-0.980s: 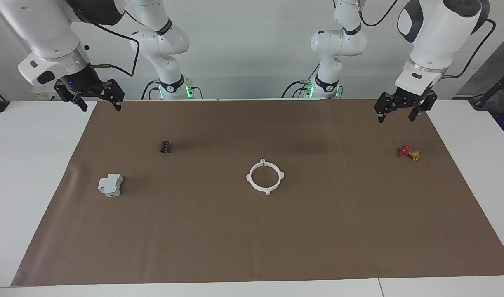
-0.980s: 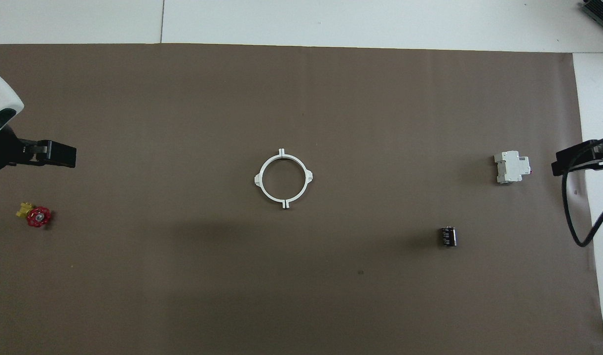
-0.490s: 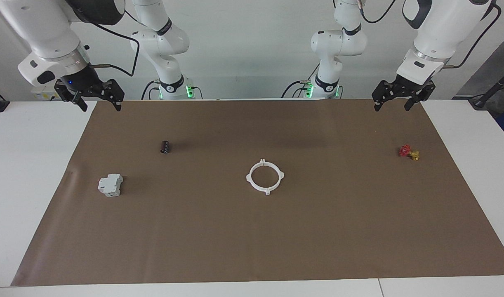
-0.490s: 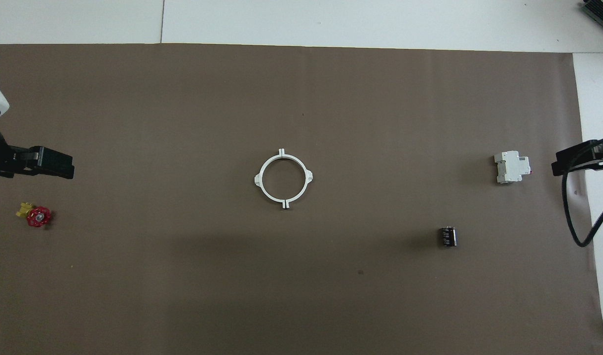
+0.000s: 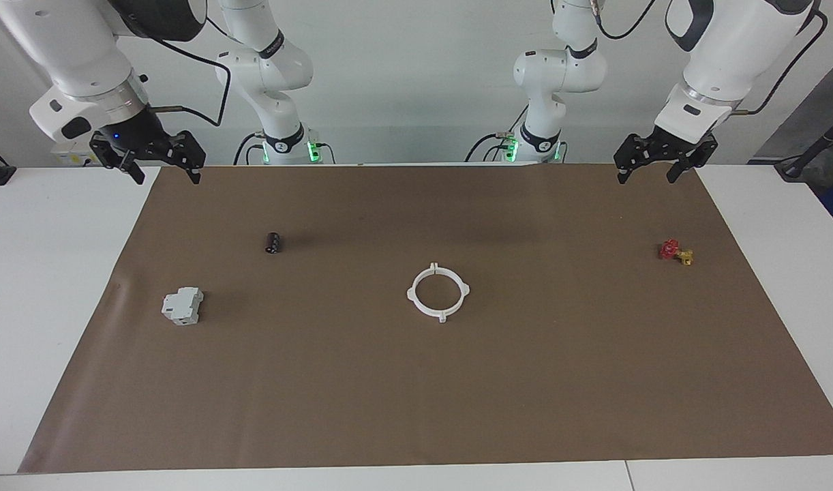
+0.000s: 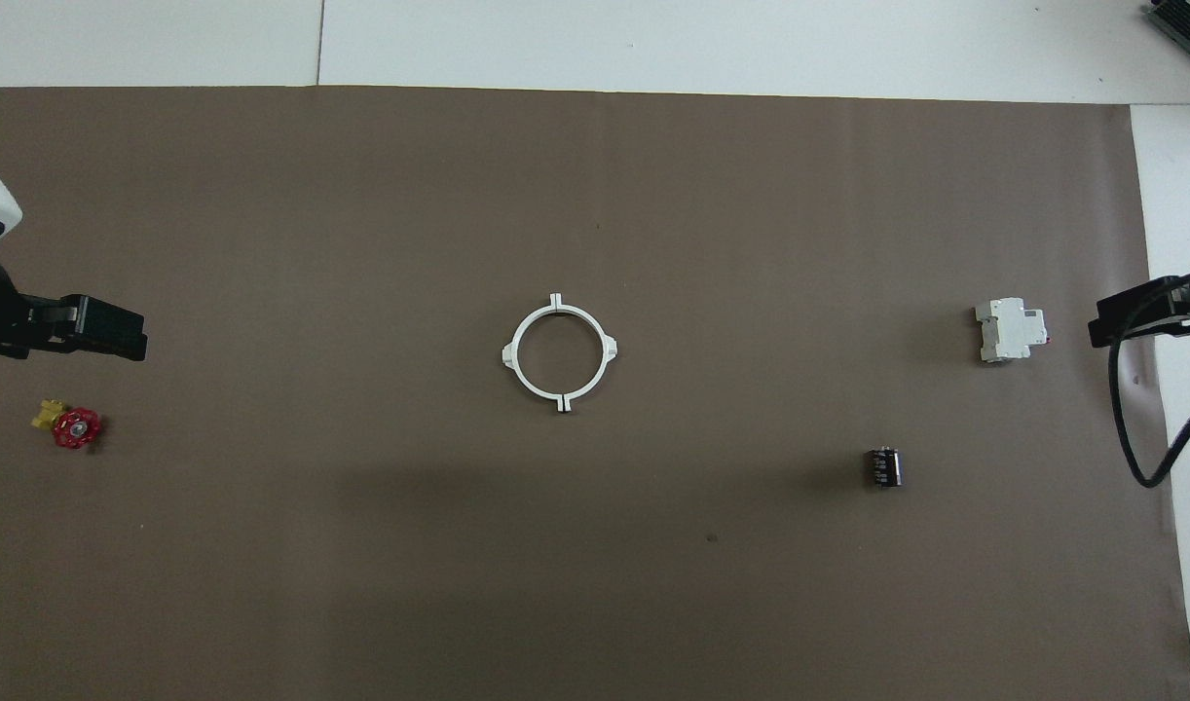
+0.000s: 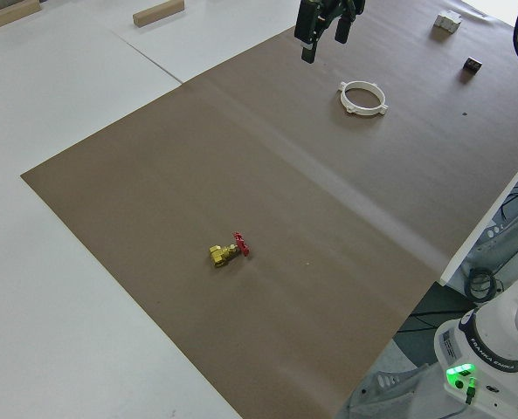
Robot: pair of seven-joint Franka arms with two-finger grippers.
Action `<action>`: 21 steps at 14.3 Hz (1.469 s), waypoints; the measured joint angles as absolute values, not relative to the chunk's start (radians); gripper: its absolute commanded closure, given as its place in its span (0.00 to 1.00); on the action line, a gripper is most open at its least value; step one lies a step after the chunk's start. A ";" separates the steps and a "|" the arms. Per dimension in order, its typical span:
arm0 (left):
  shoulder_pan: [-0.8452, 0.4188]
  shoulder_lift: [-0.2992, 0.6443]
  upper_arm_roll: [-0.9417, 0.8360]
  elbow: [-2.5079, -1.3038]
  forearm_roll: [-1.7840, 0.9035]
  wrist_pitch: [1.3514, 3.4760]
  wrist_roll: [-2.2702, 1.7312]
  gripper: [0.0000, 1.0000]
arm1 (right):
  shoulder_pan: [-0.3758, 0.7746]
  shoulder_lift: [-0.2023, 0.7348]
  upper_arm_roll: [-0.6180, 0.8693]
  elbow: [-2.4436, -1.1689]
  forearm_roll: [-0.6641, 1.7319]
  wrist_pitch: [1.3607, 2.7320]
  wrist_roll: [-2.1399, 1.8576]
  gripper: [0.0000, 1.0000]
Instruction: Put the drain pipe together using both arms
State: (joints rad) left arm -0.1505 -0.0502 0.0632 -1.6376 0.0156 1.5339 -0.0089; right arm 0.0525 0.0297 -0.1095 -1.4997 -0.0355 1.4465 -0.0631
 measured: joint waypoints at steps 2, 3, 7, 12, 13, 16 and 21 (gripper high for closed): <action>-0.151 -0.050 0.058 -1.637 0.015 1.518 -0.009 0.00 | 0.052 0.030 -0.109 -1.500 -0.036 1.446 -0.063 0.00; -0.151 -0.050 0.055 -1.635 0.015 1.501 -0.009 0.00 | 0.052 0.030 -0.109 -1.500 -0.036 1.446 -0.063 0.00; -0.150 -0.051 0.052 -1.618 0.015 1.466 -0.009 0.00 | 0.052 0.030 -0.109 -1.500 -0.036 1.446 -0.063 0.00; -0.147 -0.054 0.058 -1.616 0.015 1.456 -0.009 0.00 | 0.052 0.030 -0.109 -1.500 -0.036 1.446 -0.063 0.00; -0.147 -0.054 0.057 -1.616 0.015 1.455 -0.009 0.00 | 0.052 0.030 -0.109 -1.500 -0.036 1.446 -0.063 0.00; -0.147 -0.054 0.055 -1.616 0.015 1.454 -0.009 0.00 | 0.052 0.030 -0.109 -1.500 -0.036 1.446 -0.063 0.00; -0.147 -0.055 0.051 -1.616 0.015 1.454 -0.009 0.00 | 0.052 0.030 -0.109 -1.500 -0.036 1.446 -0.063 0.00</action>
